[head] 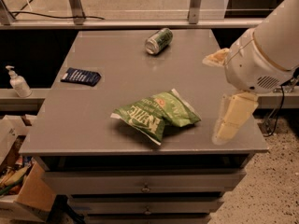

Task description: Move green jalapeno chip bag near green can

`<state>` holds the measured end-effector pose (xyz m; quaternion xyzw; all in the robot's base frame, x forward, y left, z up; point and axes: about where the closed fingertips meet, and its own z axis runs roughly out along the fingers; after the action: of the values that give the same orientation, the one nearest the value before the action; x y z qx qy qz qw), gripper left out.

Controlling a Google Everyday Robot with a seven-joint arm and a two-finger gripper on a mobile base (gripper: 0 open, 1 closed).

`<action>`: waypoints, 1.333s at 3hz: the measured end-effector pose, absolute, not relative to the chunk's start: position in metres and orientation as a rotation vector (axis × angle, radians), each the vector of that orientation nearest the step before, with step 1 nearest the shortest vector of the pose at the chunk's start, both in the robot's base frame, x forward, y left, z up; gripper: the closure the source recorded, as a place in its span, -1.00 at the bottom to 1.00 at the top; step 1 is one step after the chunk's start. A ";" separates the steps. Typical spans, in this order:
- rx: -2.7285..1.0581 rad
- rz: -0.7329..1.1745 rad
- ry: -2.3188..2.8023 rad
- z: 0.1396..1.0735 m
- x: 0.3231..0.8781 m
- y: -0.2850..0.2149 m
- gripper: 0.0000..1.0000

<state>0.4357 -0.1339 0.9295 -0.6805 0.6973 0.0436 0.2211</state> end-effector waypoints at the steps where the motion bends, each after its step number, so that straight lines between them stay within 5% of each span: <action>1: -1.904 0.188 1.851 0.906 0.442 -0.104 -1.00; 4: -1.925 0.259 1.785 0.851 0.479 -0.046 -1.00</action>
Offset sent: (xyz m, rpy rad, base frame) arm 0.0347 0.0828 -0.0773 0.1277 0.0074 0.1342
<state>0.4794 -0.0462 0.8509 -0.7068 0.6553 0.0949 0.2490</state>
